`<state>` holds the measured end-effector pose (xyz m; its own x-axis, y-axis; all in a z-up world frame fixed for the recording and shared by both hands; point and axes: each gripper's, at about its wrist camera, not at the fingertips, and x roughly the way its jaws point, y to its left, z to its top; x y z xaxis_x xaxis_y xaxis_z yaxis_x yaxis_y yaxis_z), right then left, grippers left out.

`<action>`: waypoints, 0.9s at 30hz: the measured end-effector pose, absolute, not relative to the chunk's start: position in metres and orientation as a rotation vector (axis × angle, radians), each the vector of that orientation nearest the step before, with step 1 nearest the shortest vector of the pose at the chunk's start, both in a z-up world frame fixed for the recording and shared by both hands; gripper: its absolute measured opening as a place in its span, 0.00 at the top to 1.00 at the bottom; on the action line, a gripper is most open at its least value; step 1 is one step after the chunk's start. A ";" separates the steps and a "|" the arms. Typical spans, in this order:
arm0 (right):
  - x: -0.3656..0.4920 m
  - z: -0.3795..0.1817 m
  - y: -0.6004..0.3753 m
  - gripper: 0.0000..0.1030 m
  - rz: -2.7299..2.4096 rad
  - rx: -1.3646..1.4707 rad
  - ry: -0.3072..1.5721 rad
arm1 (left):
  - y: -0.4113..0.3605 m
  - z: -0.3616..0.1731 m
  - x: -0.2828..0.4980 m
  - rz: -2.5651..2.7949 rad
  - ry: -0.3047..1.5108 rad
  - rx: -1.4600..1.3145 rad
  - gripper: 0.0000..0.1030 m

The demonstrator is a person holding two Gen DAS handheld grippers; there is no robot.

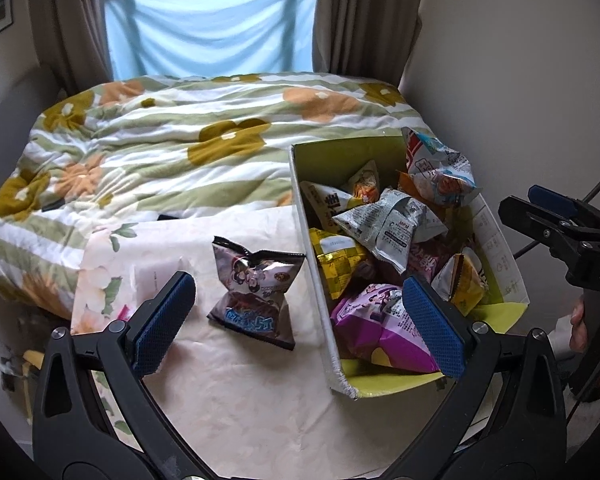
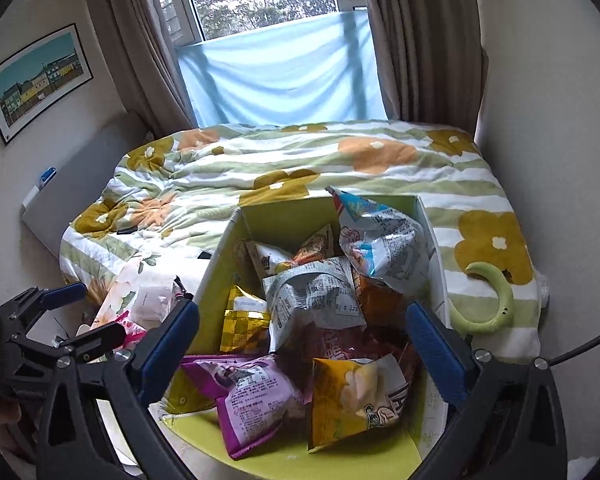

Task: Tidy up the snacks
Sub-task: 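Withdraw both tools and move toward the pink candy bag and chocolate bag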

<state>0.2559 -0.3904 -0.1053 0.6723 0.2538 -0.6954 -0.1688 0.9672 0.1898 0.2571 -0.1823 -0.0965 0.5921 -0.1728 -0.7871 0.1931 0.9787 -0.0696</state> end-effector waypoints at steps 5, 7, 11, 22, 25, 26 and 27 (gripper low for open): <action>0.236 -0.084 -0.377 0.00 0.258 0.097 0.742 | -0.146 -0.074 0.237 -0.160 0.878 0.004 0.00; 0.229 -0.078 -0.369 0.00 0.256 0.090 0.722 | -0.126 -0.067 0.227 -0.138 0.863 -0.007 0.01; 0.217 -0.072 -0.343 0.00 0.267 0.077 0.705 | -0.085 -0.062 0.214 -0.114 0.856 -0.008 0.01; 0.196 -0.082 -0.243 0.00 0.258 0.136 0.708 | 0.027 -0.096 0.206 -0.136 0.958 0.003 0.01; 0.194 -0.092 -0.215 0.00 0.251 0.150 0.728 | 0.048 -0.110 0.208 -0.168 0.990 0.006 0.01; 0.193 -0.095 -0.208 0.00 0.250 0.156 0.732 | 0.055 -0.116 0.210 -0.180 1.004 0.008 0.01; 0.193 -0.099 -0.200 0.00 0.245 0.161 0.740 | 0.061 -0.121 0.212 -0.191 1.015 0.009 0.01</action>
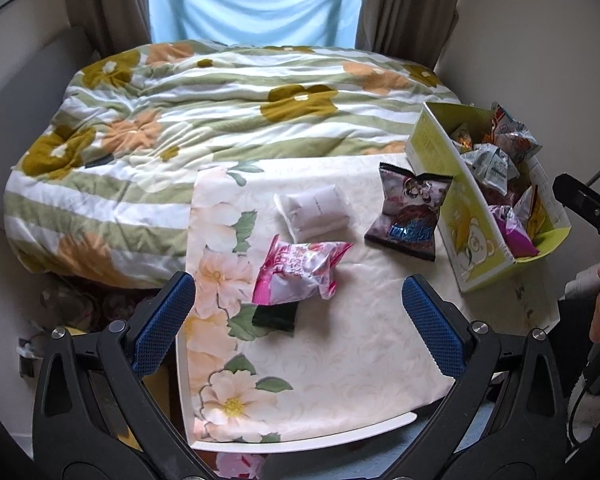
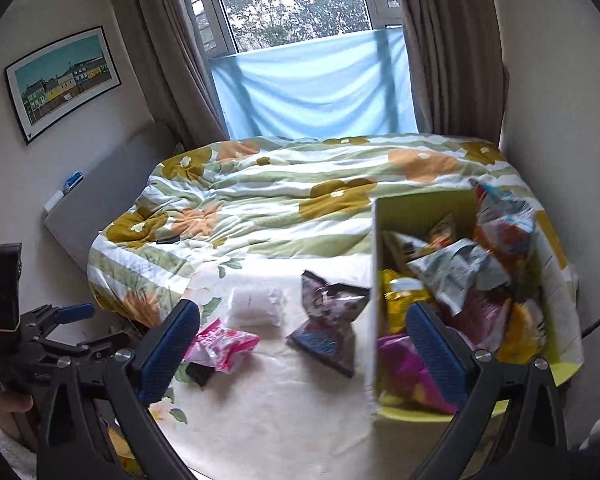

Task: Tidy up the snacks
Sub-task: 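Withdraw both tools and move toward the pink candy bag and chocolate bag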

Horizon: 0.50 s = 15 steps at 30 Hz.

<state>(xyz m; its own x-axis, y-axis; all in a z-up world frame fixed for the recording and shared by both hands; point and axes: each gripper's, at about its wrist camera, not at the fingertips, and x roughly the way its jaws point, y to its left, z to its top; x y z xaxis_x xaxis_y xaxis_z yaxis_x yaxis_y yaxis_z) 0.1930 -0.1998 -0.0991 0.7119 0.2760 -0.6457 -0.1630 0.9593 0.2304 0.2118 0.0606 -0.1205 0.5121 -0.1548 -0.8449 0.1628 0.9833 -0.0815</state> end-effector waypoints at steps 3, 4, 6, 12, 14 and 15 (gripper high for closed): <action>0.194 -0.114 -0.175 0.00 0.218 0.173 0.764 | 0.074 -0.135 0.221 -0.233 1.041 0.003 0.01; 0.195 -0.119 -0.171 0.00 0.209 0.181 0.770 | 0.078 -0.140 0.225 -0.248 1.054 0.001 0.01; 0.195 -0.128 -0.161 0.00 0.185 0.195 0.775 | 0.084 -0.152 0.233 -0.280 1.074 0.001 0.01; 0.201 -0.164 -0.143 0.00 0.061 0.223 0.787 | 0.081 -0.187 0.258 -0.378 1.122 0.002 0.01; 0.206 -0.176 -0.140 0.00 0.020 0.226 0.791 | 0.076 -0.204 0.268 -0.408 1.140 0.007 0.01; 0.209 -0.181 -0.138 0.00 0.000 0.232 0.792 | 0.073 -0.213 0.272 -0.422 1.151 0.010 0.01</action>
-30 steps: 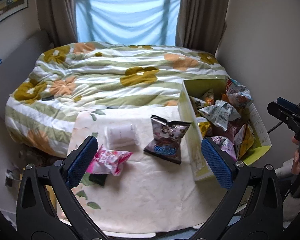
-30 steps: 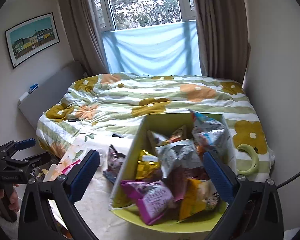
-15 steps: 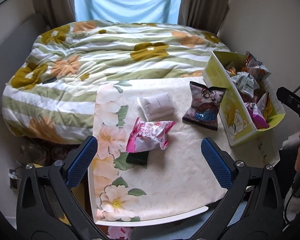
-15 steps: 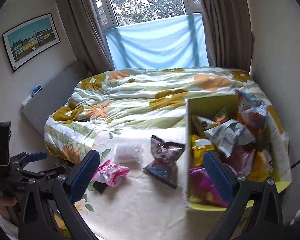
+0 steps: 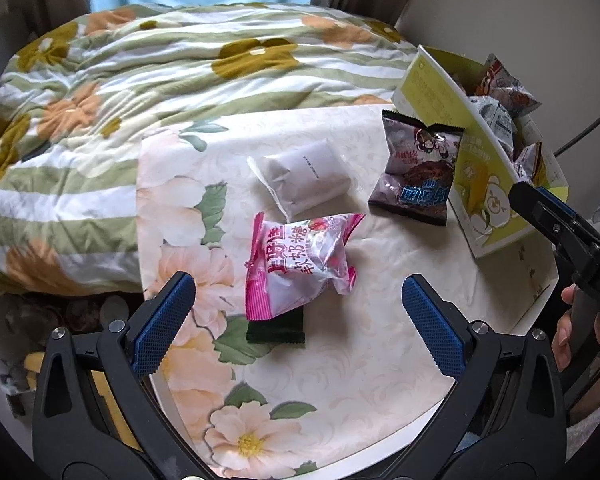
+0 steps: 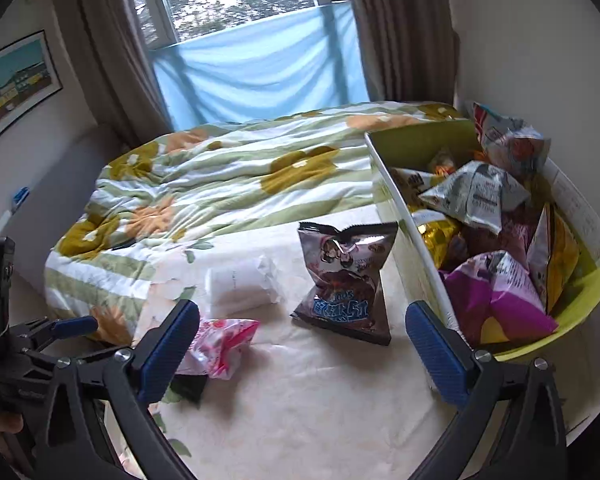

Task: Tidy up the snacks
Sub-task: 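Withdraw both tools and move toward the pink candy bag and chocolate bag, then grasp the pink candy bag with the left tool while the right tool grasps the chocolate bag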

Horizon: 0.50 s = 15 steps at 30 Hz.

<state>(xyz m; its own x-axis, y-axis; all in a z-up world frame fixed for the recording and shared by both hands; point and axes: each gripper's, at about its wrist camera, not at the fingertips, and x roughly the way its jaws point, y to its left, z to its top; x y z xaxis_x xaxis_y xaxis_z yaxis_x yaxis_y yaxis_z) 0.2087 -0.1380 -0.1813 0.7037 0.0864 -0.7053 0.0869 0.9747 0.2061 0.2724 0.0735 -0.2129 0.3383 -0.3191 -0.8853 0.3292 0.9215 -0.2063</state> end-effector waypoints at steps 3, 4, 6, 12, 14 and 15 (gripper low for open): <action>0.219 -0.199 -0.133 0.00 -0.054 0.239 0.793 | 0.066 -0.236 0.282 -0.451 1.176 0.018 0.01; 0.221 -0.203 -0.131 0.00 -0.068 0.236 0.792 | 0.064 -0.245 0.286 -0.456 1.183 0.019 0.01; 0.226 -0.213 -0.127 0.00 -0.093 0.231 0.788 | 0.060 -0.260 0.292 -0.458 1.193 0.017 0.01; 0.238 -0.241 -0.117 0.00 -0.181 0.204 0.778 | 0.044 -0.293 0.306 -0.460 1.207 0.047 0.01; 0.243 -0.246 -0.115 0.00 -0.196 0.189 0.778 | 0.037 -0.300 0.309 -0.460 1.208 0.076 0.01; 0.246 -0.248 -0.115 0.00 -0.202 0.183 0.778 | 0.034 -0.303 0.310 -0.462 1.209 0.090 0.01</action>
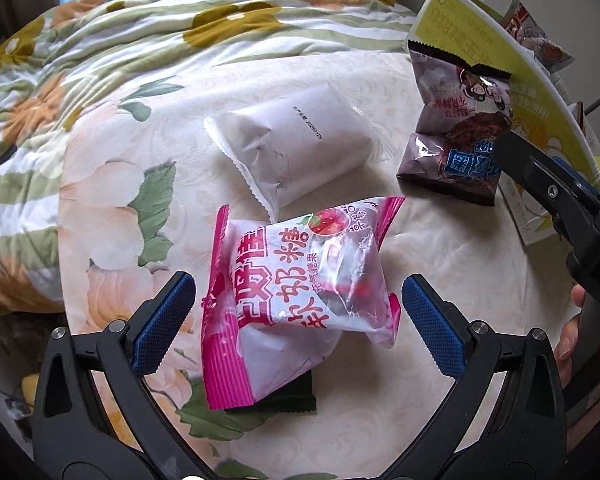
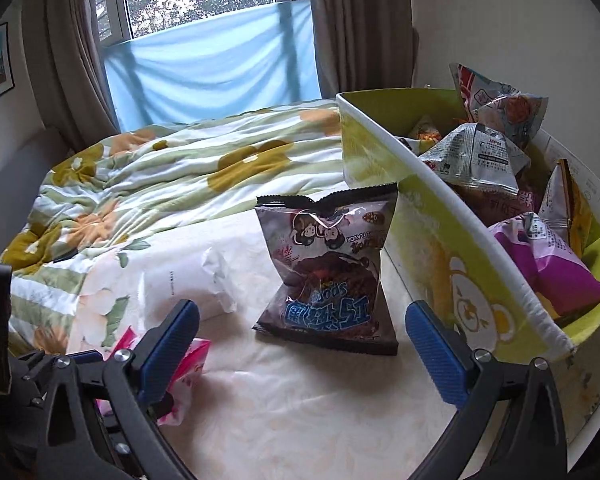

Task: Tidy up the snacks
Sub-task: 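Grasp the pink candy bag with the left tool while the right tool grasps the chocolate bag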

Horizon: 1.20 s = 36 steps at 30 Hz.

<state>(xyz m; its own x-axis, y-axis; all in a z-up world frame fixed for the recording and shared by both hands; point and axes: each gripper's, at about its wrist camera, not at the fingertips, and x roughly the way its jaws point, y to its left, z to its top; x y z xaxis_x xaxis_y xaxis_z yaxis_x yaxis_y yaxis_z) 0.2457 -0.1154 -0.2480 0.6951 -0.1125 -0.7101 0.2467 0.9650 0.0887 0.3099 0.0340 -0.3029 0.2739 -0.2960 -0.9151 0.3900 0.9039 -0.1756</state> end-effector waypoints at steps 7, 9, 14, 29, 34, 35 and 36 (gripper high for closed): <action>0.264 -0.261 -0.121 0.01 -0.249 0.149 0.784 | 0.027 -0.316 0.320 -0.483 1.214 0.143 0.20; 0.270 -0.264 -0.122 0.02 -0.254 0.142 0.786 | 0.028 -0.315 0.322 -0.491 1.209 0.144 0.24; 0.282 -0.272 -0.123 0.08 -0.258 0.107 0.798 | 0.031 -0.312 0.327 -0.504 1.205 0.139 0.36; 0.305 -0.296 -0.131 0.26 -0.235 0.067 0.878 | 0.045 -0.302 0.320 -0.494 1.205 0.057 0.44; 0.302 -0.292 -0.129 0.45 -0.205 0.033 0.885 | 0.051 -0.299 0.319 -0.486 1.207 0.005 0.47; 0.301 -0.290 -0.129 0.48 -0.199 0.030 0.885 | 0.052 -0.298 0.318 -0.485 1.207 -0.005 0.48; 0.299 -0.289 -0.130 0.49 -0.194 0.030 0.886 | 0.053 -0.297 0.318 -0.485 1.206 -0.014 0.48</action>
<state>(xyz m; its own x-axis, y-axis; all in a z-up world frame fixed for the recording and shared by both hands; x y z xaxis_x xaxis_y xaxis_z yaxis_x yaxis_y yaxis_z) 0.2989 -0.1296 -0.2888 0.6164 -0.1557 -0.7719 0.1808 0.9821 -0.0537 0.3180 0.0531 -0.2968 0.2678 -0.3665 -0.8910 0.3518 0.8982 -0.2637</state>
